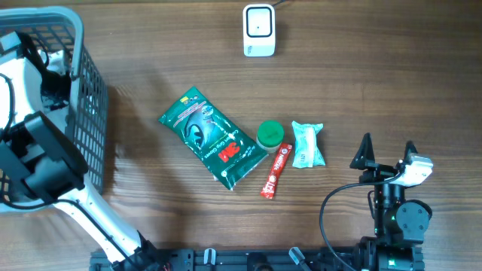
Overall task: Scan the item barcode
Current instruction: 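Reach into the basket and grasp the green-white medicine box, then carry the medicine box past the scanner and drop it right of packet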
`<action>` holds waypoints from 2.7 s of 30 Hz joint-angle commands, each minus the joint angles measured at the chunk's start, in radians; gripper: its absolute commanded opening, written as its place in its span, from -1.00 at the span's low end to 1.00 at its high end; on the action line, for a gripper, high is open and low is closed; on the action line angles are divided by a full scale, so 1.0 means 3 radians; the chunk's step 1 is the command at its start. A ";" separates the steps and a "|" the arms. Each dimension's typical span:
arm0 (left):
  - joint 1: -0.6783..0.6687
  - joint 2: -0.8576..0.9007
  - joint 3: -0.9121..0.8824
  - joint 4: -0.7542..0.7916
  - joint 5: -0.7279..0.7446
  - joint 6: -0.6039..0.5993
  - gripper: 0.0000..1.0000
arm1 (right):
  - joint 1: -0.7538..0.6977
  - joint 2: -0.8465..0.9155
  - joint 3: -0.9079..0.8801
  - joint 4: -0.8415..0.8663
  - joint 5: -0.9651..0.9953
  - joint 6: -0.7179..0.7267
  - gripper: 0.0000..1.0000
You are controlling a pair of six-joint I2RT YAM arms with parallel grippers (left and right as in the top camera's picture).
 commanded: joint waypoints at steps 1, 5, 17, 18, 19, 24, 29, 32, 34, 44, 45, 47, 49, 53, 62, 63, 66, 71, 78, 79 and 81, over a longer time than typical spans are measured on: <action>-0.0024 0.0248 0.0027 -0.0070 -0.0045 0.0064 0.93 | -0.0001 -0.0024 -0.0004 0.0011 -0.0045 -0.0041 0.99; -0.0024 0.0289 0.0027 -0.0104 -0.0094 0.0064 0.41 | -0.0001 -0.0024 -0.0004 0.0011 -0.0046 -0.0042 1.00; -0.0024 0.0128 0.0029 -0.0107 -0.0334 0.0022 -0.47 | -0.0001 -0.0024 -0.0004 0.0011 -0.0046 -0.0042 0.99; -0.0024 0.0088 0.0029 -0.0103 -0.0334 0.0017 -0.48 | -0.0001 -0.0024 -0.0004 0.0011 -0.0046 -0.0041 1.00; -0.0024 0.0015 0.0029 -0.0092 -0.0359 -0.0039 -0.50 | -0.0001 -0.0024 -0.0004 0.0011 -0.0046 -0.0041 1.00; -0.0024 -0.0305 0.0029 -0.0103 -0.0357 -0.0039 -0.57 | -0.0001 -0.0024 -0.0004 0.0011 -0.0046 -0.0041 1.00; -0.0024 -0.0651 0.0029 -0.0112 -0.0357 -0.0123 -0.62 | -0.0001 -0.0024 -0.0004 0.0011 -0.0046 -0.0041 1.00; -0.0024 -0.0913 0.0029 -0.0111 -0.0355 -0.0225 -0.62 | -0.0001 -0.0024 -0.0004 0.0011 -0.0046 -0.0042 1.00; -0.0024 -0.1069 0.0029 -0.0117 -0.0355 -0.0319 -0.62 | -0.0001 -0.0024 -0.0004 0.0011 -0.0046 -0.0041 0.99; -0.0268 -0.2173 0.0028 -0.0178 -0.0090 -0.0590 -0.56 | -0.0001 -0.0024 -0.0004 0.0011 -0.0046 -0.0041 1.00; -0.0329 -0.2261 0.0028 -0.0181 -0.0069 -0.0591 -0.56 | -0.0001 -0.0024 -0.0004 0.0011 -0.0045 -0.0041 0.99; -0.0538 -0.2449 0.0028 -0.0191 -0.0031 -0.0593 -0.55 | -0.0001 -0.0024 -0.0004 0.0011 -0.0045 -0.0041 1.00; -0.0839 -0.2588 0.0028 -0.0198 -0.0028 -0.0647 -0.54 | -0.0001 -0.0024 -0.0004 0.0011 -0.0046 -0.0041 0.99; -0.1597 -0.2621 0.0028 -0.0217 -0.0014 -0.0824 -0.55 | -0.0001 -0.0024 -0.0004 0.0011 -0.0045 -0.0042 1.00; -0.3340 -0.2065 0.0028 0.0000 -0.0005 -0.0938 -0.55 | -0.0001 -0.0024 -0.0004 0.0011 -0.0046 -0.0042 0.99; -0.3474 -0.1924 0.0028 0.0074 -0.0005 -0.0940 -0.55 | -0.0001 -0.0024 -0.0004 0.0011 -0.0045 -0.0041 0.99; -0.3754 -0.1535 0.0028 0.0294 -0.0001 -0.1044 -0.55 | -0.0001 -0.0024 -0.0004 0.0011 -0.0046 -0.0042 1.00; -0.4095 -0.0876 0.0028 0.0935 0.0240 -0.1418 -0.55 | -0.0001 -0.0024 -0.0004 0.0011 -0.0046 -0.0041 0.99; -0.4487 -0.0183 0.0028 0.1573 0.0549 -0.2636 -0.52 | -0.0001 -0.0024 -0.0004 0.0011 -0.0046 -0.0042 1.00; -0.4555 -0.0095 0.0028 0.1574 0.0549 -0.2852 -0.50 | -0.0001 -0.0024 -0.0004 0.0011 -0.0046 -0.0043 0.99; -0.4657 0.0047 0.0028 0.1575 0.0543 -0.3025 -0.49 | -0.0001 -0.0024 -0.0004 0.0011 -0.0046 -0.0041 0.99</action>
